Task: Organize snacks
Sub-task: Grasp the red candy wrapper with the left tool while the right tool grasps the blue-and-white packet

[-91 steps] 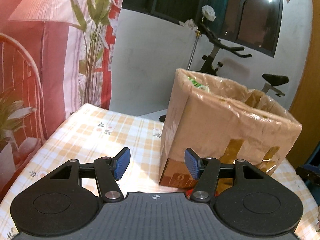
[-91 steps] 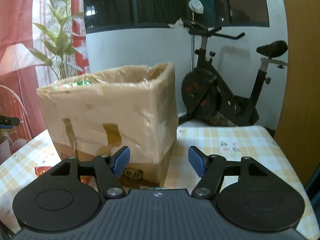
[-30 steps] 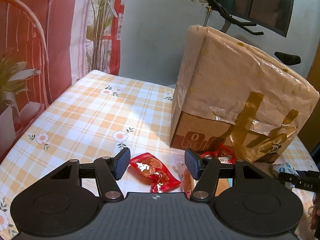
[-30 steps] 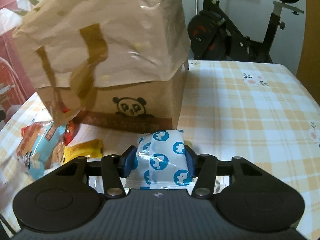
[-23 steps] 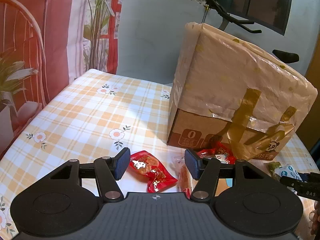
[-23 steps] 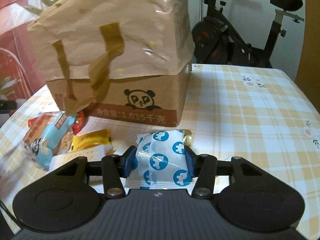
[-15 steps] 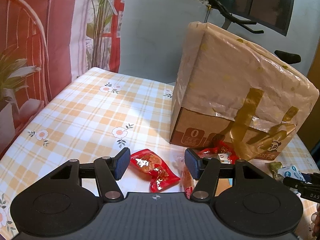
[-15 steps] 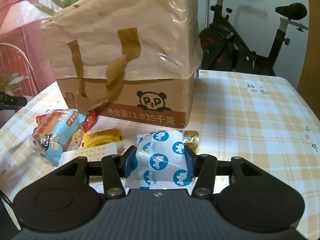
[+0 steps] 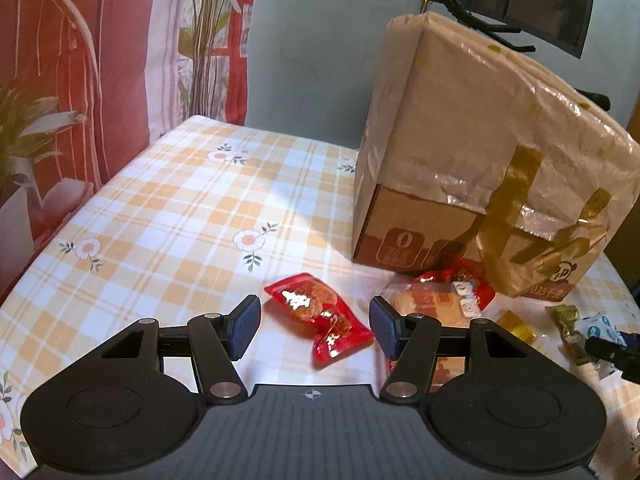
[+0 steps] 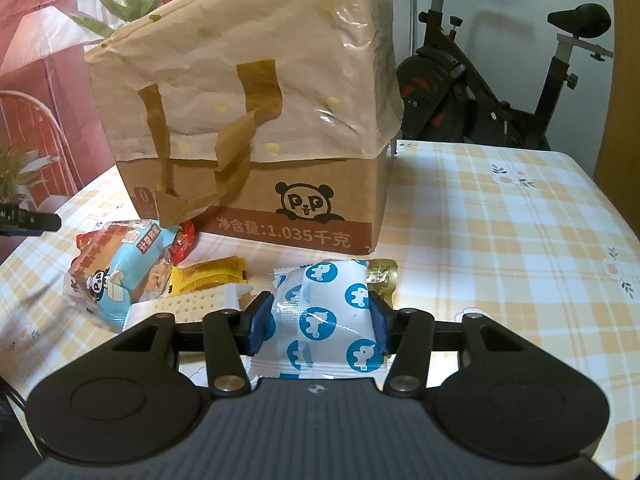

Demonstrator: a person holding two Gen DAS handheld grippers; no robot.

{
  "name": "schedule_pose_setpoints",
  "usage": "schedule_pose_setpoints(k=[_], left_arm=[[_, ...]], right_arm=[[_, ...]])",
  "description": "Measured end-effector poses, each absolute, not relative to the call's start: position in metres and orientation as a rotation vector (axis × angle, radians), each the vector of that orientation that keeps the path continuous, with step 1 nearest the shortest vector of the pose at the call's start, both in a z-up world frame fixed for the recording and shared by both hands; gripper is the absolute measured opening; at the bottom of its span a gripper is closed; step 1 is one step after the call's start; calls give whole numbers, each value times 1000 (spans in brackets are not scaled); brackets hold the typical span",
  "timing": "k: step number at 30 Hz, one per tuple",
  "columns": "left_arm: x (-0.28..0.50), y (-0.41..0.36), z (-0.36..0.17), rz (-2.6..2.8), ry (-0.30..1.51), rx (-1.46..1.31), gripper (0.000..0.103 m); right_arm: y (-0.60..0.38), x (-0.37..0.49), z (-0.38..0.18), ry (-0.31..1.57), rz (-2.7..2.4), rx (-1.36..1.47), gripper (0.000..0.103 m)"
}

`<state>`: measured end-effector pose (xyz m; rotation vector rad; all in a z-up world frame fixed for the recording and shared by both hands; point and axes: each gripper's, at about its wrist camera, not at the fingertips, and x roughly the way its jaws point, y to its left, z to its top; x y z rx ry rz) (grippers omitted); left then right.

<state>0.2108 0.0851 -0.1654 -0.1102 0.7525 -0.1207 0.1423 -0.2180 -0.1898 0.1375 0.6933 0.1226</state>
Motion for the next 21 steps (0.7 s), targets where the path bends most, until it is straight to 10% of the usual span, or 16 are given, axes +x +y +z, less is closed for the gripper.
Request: schedule_pose_setpoints(k=[21], left_arm=[[256, 65, -208, -38, 837, -73, 57]], right_arm=[[-217, 142, -190, 701, 125, 135, 52]])
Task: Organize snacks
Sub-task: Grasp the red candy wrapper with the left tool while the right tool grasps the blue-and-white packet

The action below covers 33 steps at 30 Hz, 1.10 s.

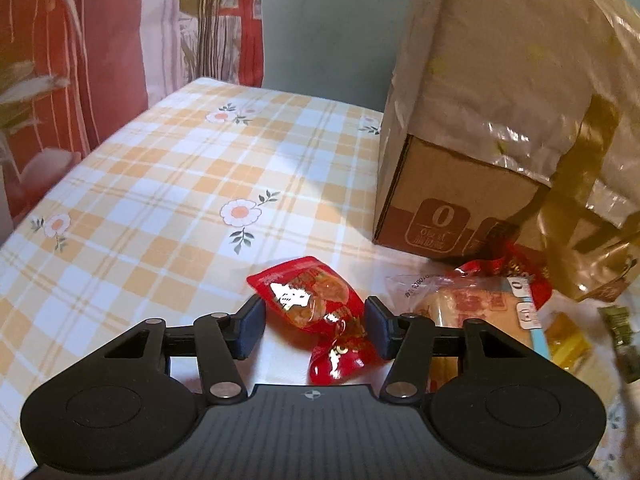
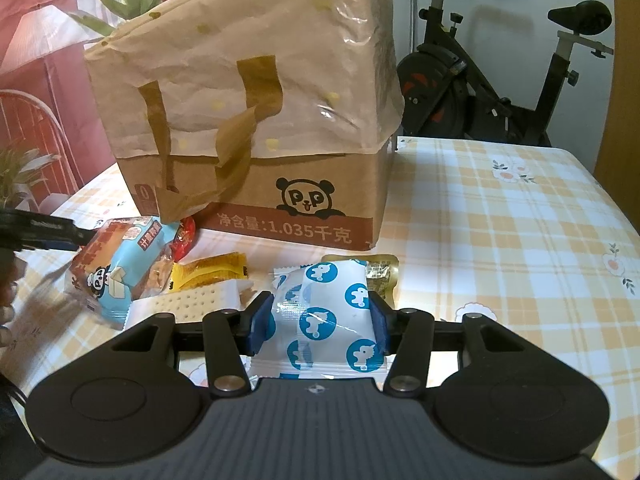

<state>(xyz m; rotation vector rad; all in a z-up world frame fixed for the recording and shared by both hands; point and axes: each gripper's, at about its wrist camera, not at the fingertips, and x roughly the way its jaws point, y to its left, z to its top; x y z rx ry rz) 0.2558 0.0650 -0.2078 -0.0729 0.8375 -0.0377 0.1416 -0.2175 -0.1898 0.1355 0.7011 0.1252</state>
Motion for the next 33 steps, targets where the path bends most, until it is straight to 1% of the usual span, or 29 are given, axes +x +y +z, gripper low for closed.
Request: schedule_pose_setpoints(k=[3, 4, 5, 6, 7, 8, 12, 22, 33], left_arm=[[256, 58, -209, -30, 825, -21, 57], [256, 56, -209, -30, 819, -12, 55], [255, 57, -209, -29, 812, -11, 42], [255, 59, -208, -33, 808, -20, 33], [256, 60, -206, -34, 816, -37, 31], [254, 63, -202, -39, 822, -69, 19], [240, 59, -189, -72, 767, -57, 20], [226, 67, -169, -71, 716, -89, 20], [216, 72, -130, -82, 611, -87, 20]], right_arm=[[-219, 141, -190, 703, 124, 140, 52], [-219, 141, -191, 705, 123, 142, 52], [-219, 142, -192, 708, 122, 144, 52], [-219, 142, -193, 711, 121, 146, 52], [-219, 143, -194, 716, 121, 148, 52], [-219, 144, -194, 718, 122, 150, 52], [-219, 144, -192, 706, 125, 144, 52], [-223, 140, -187, 687, 124, 154, 52], [-234, 137, -171, 630, 92, 162, 52]])
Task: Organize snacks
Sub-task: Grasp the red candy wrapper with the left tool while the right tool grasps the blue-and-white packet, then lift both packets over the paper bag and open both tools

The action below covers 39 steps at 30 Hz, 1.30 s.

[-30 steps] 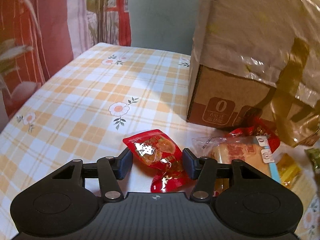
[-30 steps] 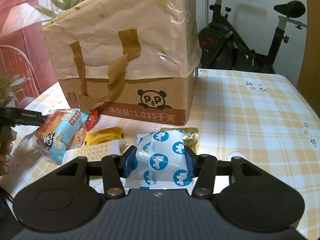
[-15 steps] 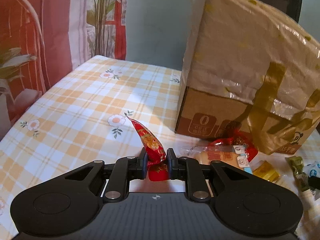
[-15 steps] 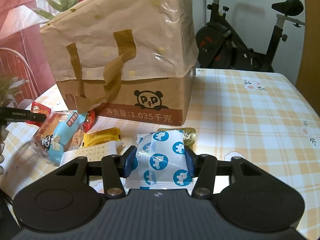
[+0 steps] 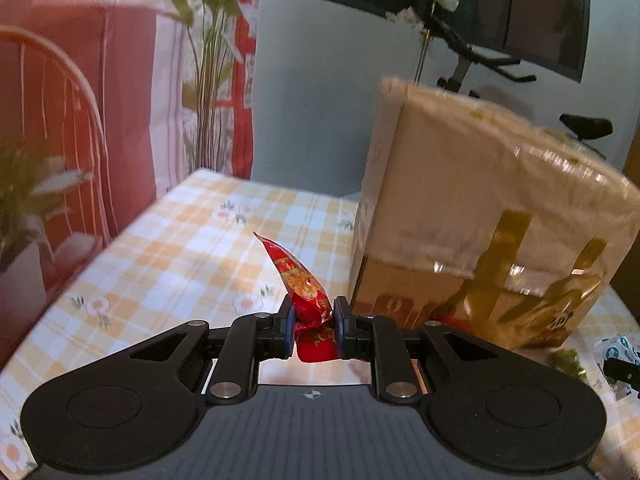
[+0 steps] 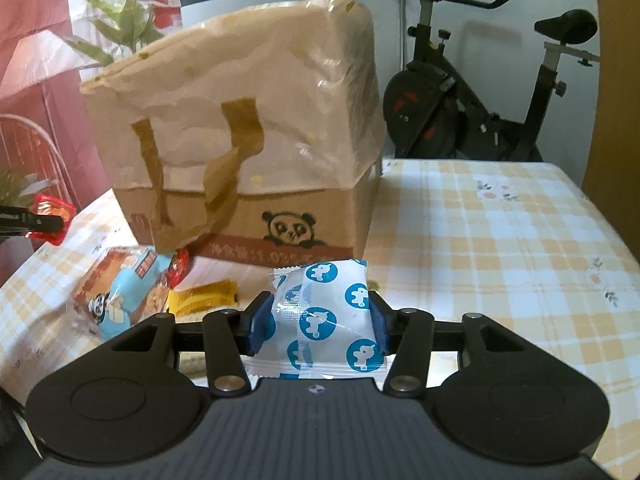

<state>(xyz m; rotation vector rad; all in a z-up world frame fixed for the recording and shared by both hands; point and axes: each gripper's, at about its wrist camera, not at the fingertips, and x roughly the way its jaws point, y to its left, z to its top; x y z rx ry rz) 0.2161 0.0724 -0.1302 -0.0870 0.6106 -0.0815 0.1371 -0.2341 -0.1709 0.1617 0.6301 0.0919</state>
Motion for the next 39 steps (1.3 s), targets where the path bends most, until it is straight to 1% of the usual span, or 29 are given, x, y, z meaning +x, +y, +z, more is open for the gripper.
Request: schedule_pose_setpoints(k=[8, 15, 20, 26, 30, 34, 39], left_arm=[[205, 62, -81, -144, 475, -70, 20], [199, 40, -39, -229, 351, -54, 20], [209, 18, -18, -308, 309, -42, 20], [243, -19, -10, -406, 301, -32, 20], [272, -42, -17, -457, 311, -28, 20], [298, -53, -29, -462, 365, -77, 20], [318, -56, -43, -442, 410, -62, 20]], right_arm=[[-256, 136, -140, 526, 35, 179, 52], [-270, 140, -97, 393, 2, 177, 52], [-274, 148, -65, 299, 6, 154, 52], [-268, 181, -36, 232, 56, 134, 52], [-255, 212, -24, 185, 106, 103, 52], [-237, 247, -20, 200, 144, 86, 52], [-219, 268, -29, 248, 179, 32, 52]])
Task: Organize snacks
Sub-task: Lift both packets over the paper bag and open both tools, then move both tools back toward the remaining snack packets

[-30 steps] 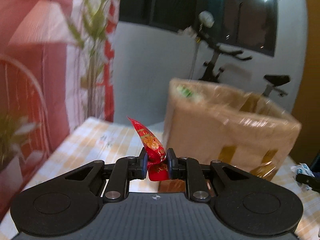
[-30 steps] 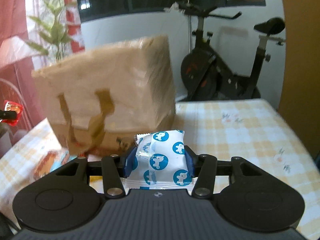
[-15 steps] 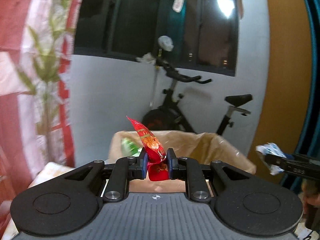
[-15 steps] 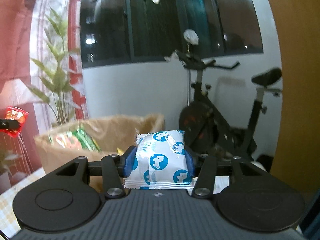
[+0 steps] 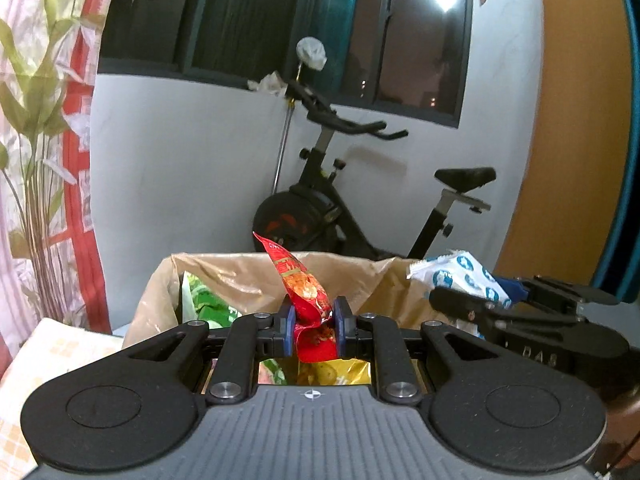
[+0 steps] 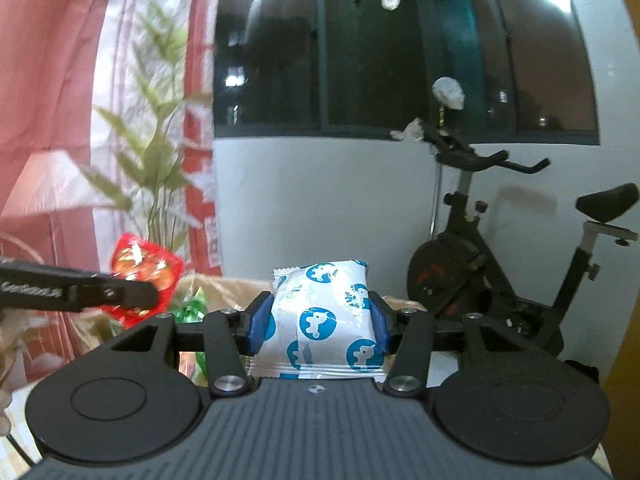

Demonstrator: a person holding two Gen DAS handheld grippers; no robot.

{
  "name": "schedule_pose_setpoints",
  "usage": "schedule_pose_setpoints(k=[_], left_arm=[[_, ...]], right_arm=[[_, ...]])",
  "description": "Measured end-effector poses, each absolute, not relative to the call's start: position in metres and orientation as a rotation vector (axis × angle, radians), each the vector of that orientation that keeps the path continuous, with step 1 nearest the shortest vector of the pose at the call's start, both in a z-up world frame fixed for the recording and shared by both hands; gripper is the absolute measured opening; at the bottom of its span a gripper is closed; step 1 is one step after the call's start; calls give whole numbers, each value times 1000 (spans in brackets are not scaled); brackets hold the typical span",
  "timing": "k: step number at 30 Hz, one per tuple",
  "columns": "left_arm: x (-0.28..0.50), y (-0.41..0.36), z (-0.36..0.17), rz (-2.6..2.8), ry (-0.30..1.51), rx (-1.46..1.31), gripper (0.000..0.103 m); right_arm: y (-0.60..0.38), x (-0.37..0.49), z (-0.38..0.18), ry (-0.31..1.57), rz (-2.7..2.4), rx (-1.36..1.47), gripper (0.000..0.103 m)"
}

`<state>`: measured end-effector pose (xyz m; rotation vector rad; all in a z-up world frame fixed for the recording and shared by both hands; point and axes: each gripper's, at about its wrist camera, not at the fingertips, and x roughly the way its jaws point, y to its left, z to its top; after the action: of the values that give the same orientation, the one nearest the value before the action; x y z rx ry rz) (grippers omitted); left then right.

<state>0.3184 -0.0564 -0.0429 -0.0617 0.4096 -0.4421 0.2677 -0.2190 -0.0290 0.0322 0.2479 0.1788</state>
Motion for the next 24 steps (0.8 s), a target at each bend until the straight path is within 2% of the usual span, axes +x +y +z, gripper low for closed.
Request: schedule_pose_setpoints(k=[7, 9, 11, 13, 14, 16, 20, 24], left_arm=[[322, -58, -52, -450, 451, -7, 21], [323, -56, -52, -441, 462, -1, 35], [321, -51, -52, -436, 462, -5, 42], [317, -45, -51, -431, 465, -6, 44], [316, -43, -50, -429, 465, -6, 45], [311, -37, -47, -425, 463, -12, 47], [296, -23, -42, -425, 450, -29, 56], [277, -8, -40, -413, 444, -37, 57]], right_arm=[[-220, 273, -50, 343, 174, 50, 53], [-222, 272, -53, 362, 159, 50, 54], [-224, 269, -51, 369, 154, 61, 59], [-225, 265, -50, 366, 158, 65, 69], [-224, 262, -49, 362, 160, 59, 70], [-221, 257, -48, 360, 165, 42, 70], [-220, 242, -50, 360, 163, 45, 70], [-224, 222, -53, 346, 154, 80, 70]])
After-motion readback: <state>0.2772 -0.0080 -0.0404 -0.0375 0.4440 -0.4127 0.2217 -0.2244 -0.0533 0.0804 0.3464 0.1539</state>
